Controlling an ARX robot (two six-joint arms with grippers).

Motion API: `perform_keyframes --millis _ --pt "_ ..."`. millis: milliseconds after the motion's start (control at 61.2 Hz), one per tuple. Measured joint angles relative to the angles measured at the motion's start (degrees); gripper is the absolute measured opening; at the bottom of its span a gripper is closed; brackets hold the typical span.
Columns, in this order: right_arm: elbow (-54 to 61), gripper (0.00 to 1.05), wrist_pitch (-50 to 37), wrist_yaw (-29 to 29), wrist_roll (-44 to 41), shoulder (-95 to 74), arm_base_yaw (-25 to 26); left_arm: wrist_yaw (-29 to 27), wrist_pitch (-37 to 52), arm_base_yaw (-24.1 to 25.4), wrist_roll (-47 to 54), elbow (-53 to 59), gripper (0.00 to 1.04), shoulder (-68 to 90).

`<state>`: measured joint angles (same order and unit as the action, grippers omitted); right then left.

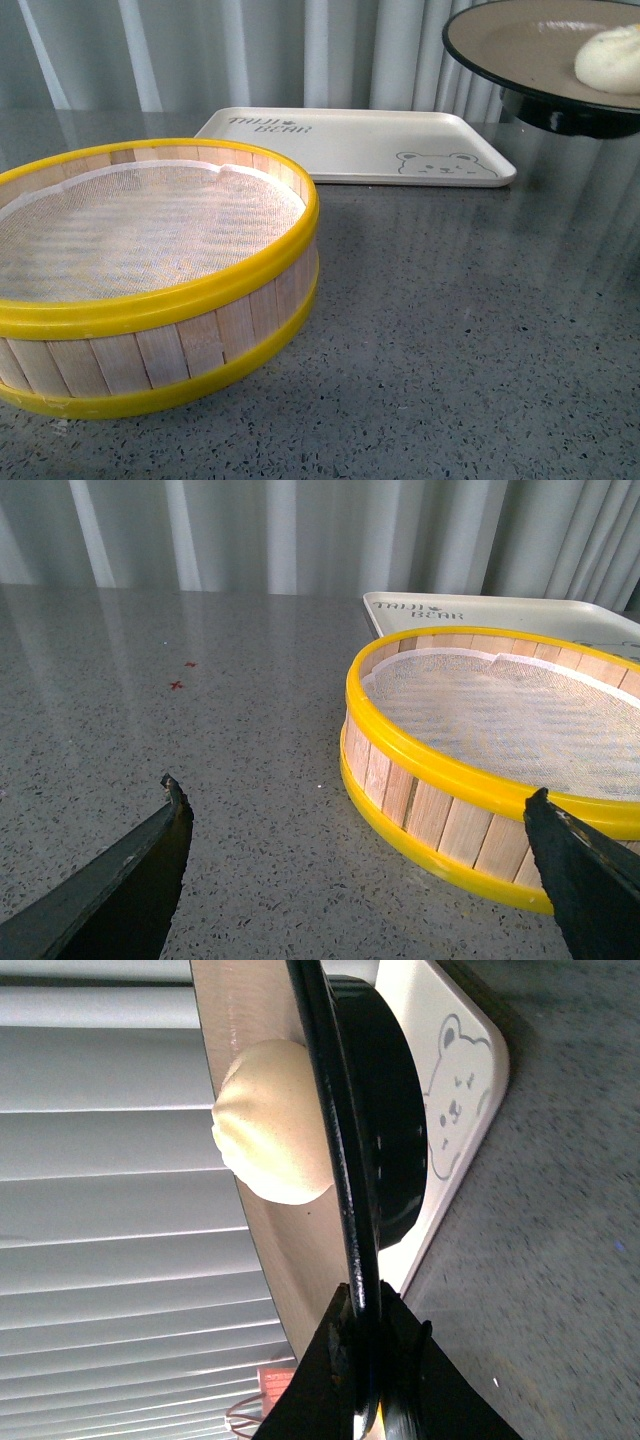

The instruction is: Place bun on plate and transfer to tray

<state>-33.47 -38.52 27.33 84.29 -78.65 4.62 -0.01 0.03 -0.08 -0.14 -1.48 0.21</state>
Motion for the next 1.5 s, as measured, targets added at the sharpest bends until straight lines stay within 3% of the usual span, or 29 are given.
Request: perform_keyframes --millis 425,621,1504 --pt "-31.5 0.02 9.5 -1.9 -5.0 -29.0 -7.2 0.0 0.0 0.0 0.0 0.0 0.98 0.0" --pt "-43.5 0.02 13.3 -0.3 -4.4 -33.4 -10.2 0.0 0.0 0.0 0.0 0.0 0.98 0.0" --pt "-51.0 0.02 21.3 1.5 -2.9 -41.6 -9.3 0.0 0.0 0.0 0.0 0.0 0.98 0.0"
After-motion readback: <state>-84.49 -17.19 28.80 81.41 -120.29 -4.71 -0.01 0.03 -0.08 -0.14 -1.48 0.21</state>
